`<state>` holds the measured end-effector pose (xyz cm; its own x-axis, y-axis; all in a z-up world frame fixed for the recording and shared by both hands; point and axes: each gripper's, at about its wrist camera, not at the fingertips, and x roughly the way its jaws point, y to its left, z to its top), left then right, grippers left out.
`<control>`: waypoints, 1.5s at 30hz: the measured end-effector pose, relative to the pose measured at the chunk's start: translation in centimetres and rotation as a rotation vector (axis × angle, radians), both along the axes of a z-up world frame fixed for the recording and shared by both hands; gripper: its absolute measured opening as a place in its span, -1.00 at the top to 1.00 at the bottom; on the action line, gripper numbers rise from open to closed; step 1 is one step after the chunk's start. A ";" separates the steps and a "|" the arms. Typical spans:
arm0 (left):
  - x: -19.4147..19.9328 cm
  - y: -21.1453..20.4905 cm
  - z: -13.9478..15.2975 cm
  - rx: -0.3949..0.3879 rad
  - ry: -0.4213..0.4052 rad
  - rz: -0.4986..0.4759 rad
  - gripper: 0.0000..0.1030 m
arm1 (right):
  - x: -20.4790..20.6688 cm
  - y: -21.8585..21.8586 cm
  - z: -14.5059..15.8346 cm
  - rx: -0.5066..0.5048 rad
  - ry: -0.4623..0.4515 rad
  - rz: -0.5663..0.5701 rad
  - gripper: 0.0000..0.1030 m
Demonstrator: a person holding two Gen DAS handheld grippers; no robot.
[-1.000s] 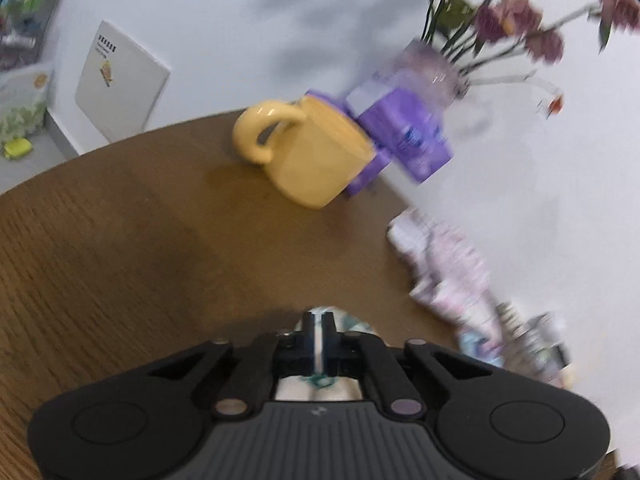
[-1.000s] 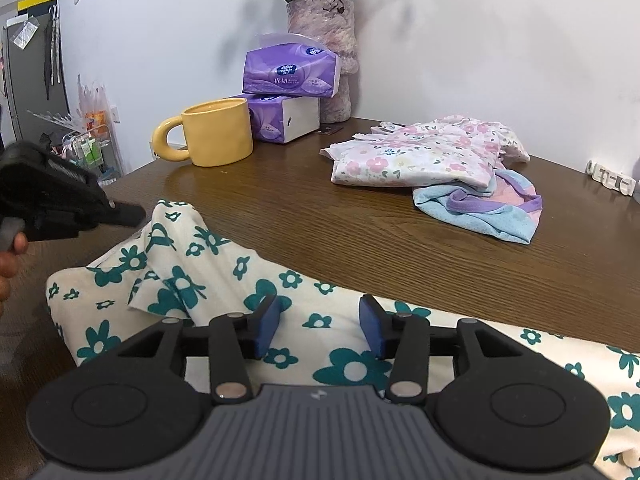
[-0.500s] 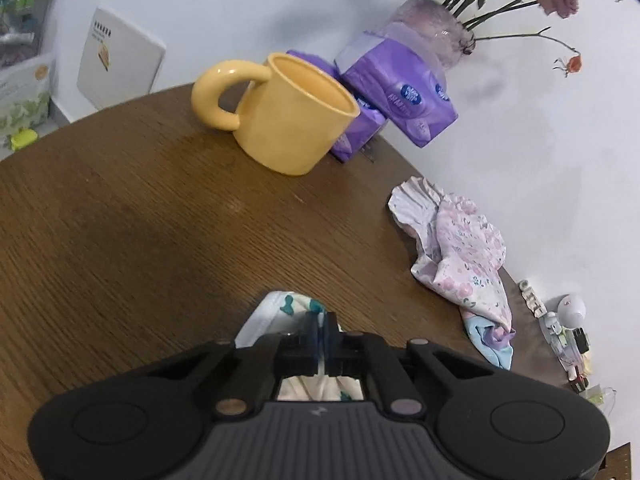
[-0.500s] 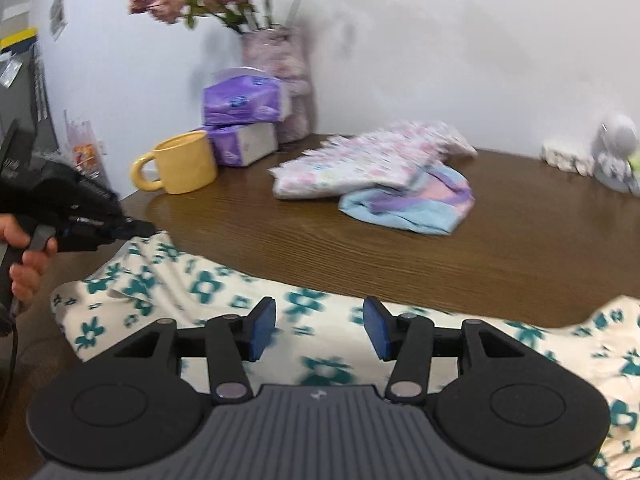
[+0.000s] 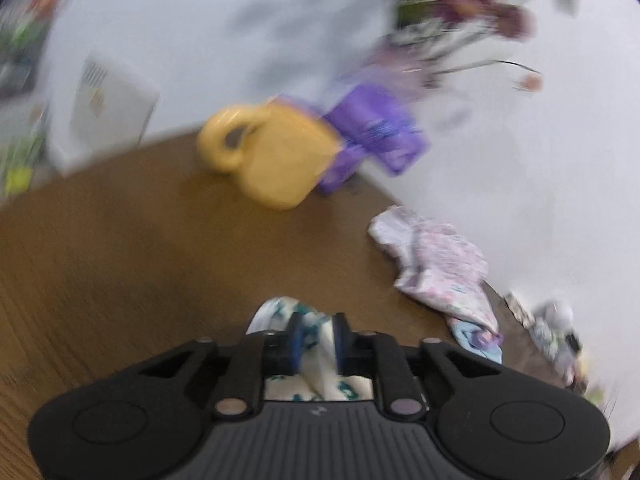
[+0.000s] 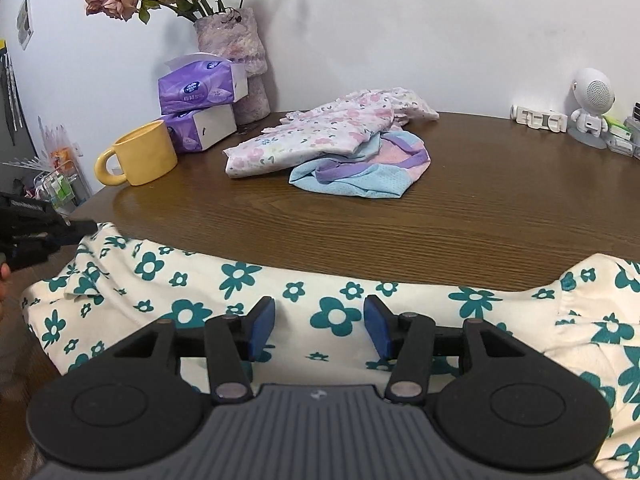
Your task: Fold clothes
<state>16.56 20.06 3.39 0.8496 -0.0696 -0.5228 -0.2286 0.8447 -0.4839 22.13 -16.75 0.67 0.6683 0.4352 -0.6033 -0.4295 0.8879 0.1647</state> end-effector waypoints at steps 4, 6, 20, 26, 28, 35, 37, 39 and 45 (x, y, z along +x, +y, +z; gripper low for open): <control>-1.4 -2.5 2.7 0.227 -0.007 -0.165 0.15 | -0.4 -0.2 0.9 0.052 -0.021 0.041 0.03; -1.7 -3.6 3.2 0.309 0.018 -0.247 0.15 | -1.3 0.5 2.2 0.090 -0.057 0.133 0.06; -4.4 -1.5 0.6 0.211 0.050 -0.323 0.48 | -2.2 14.4 2.9 -0.034 -0.057 0.523 0.33; -4.1 -0.3 1.1 0.182 0.001 -0.318 0.48 | -4.5 16.1 2.0 -0.178 -0.152 0.541 0.83; -3.3 -0.1 1.7 0.152 -0.028 -0.316 0.48 | -5.8 16.7 1.5 -0.244 -0.209 0.546 0.83; 2.4 -1.7 2.4 0.178 -0.043 -0.378 0.48 | -7.0 17.5 0.4 -0.319 -0.283 0.535 0.81; 4.0 -2.1 1.9 0.205 -0.007 -0.402 0.48 | -6.6 17.1 0.7 -0.285 -0.263 0.531 0.74; 5.5 -2.2 1.2 0.232 0.037 -0.424 0.48 | -5.8 16.2 1.4 -0.213 -0.219 0.519 0.36; 6.1 -0.9 -1.0 0.237 0.099 -0.425 0.66 | -1.1 11.3 3.3 0.028 -0.061 0.361 0.21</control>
<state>22.67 19.16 2.44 0.7173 -0.2685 -0.6429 0.1245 0.9573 -0.2610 21.02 -5.47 3.97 0.5031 0.6652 -0.5517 -0.7239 0.6731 0.1513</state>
